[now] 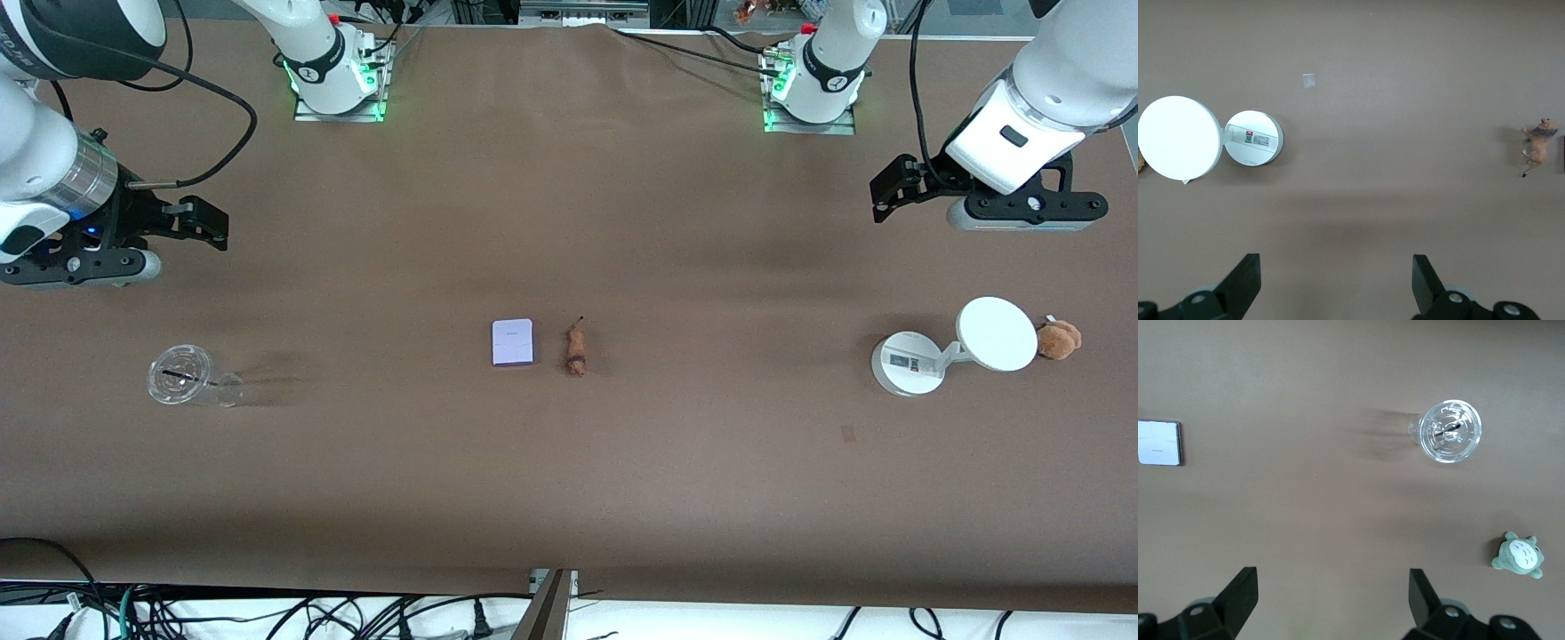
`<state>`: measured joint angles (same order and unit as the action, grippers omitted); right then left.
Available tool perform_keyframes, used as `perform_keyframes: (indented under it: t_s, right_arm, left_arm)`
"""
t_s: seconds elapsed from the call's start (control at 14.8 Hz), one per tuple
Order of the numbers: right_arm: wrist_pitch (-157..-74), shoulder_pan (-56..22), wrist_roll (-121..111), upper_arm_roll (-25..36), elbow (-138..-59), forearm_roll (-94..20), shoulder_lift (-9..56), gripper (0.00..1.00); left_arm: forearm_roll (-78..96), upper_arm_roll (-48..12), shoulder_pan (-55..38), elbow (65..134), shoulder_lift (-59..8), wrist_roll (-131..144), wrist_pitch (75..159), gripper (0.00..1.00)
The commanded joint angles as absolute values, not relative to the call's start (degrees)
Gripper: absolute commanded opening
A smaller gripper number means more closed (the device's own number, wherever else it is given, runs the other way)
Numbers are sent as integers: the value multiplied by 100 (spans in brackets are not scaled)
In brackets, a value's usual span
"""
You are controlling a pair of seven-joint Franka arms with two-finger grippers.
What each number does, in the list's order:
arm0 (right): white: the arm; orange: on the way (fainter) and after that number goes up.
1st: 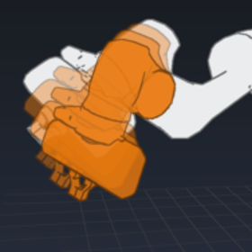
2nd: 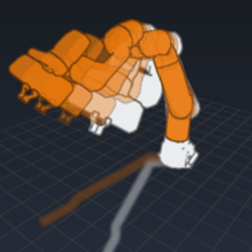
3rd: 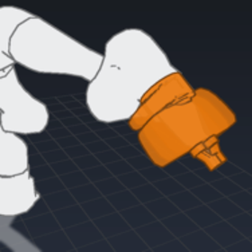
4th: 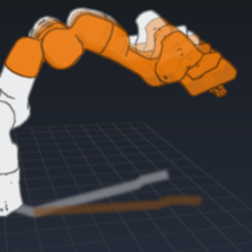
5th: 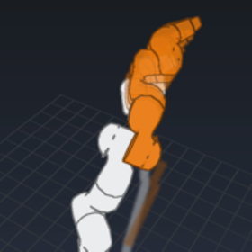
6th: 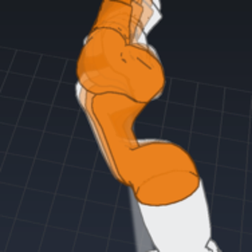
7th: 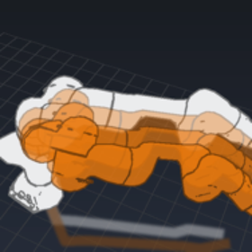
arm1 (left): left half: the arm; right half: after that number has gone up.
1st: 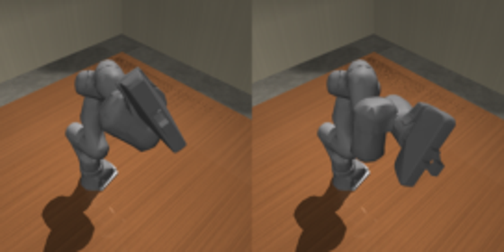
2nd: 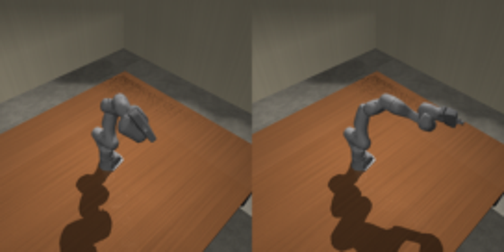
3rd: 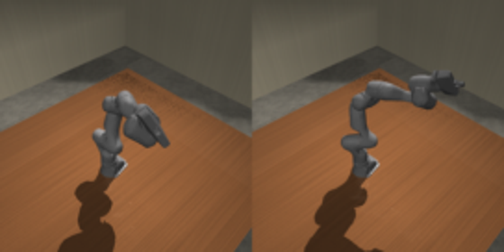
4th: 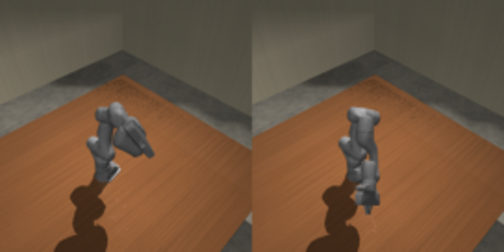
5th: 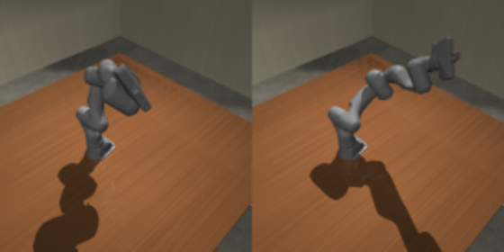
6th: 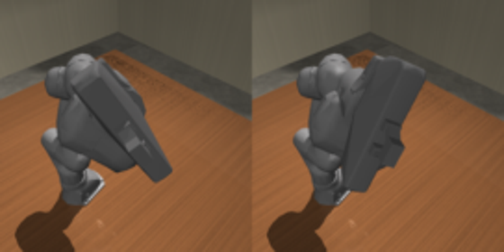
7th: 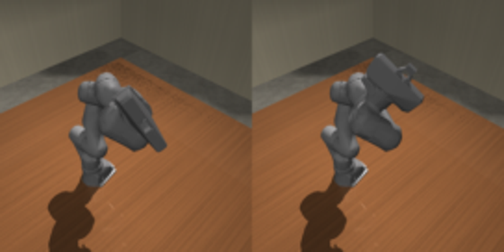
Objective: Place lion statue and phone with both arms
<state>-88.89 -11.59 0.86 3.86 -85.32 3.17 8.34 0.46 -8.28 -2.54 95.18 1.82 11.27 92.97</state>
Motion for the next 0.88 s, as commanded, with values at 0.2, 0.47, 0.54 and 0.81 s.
perform_keyframes:
  t_s: [0.2, 0.47, 0.54, 0.81]
  right_arm:
    - [-8833, -1195, 70, 343, -8473, 395, 791, 100]
    - [-8842, -1195, 79, 360, -8473, 396, 791, 100]
    - [-8850, -1195, 88, 360, -8473, 396, 791, 100]
    - [-8842, -1195, 97, 352, -8473, 387, 791, 100]
  left_arm:
    - [35, -835, -229, 9439, 167, 1160, 9193, 100]
    - [44, -835, -229, 9439, 167, 1160, 9185, 100]
    - [44, -835, -229, 9439, 167, 1160, 9193, 100]
    - [35, -835, -229, 9431, 167, 1160, 9202, 100]
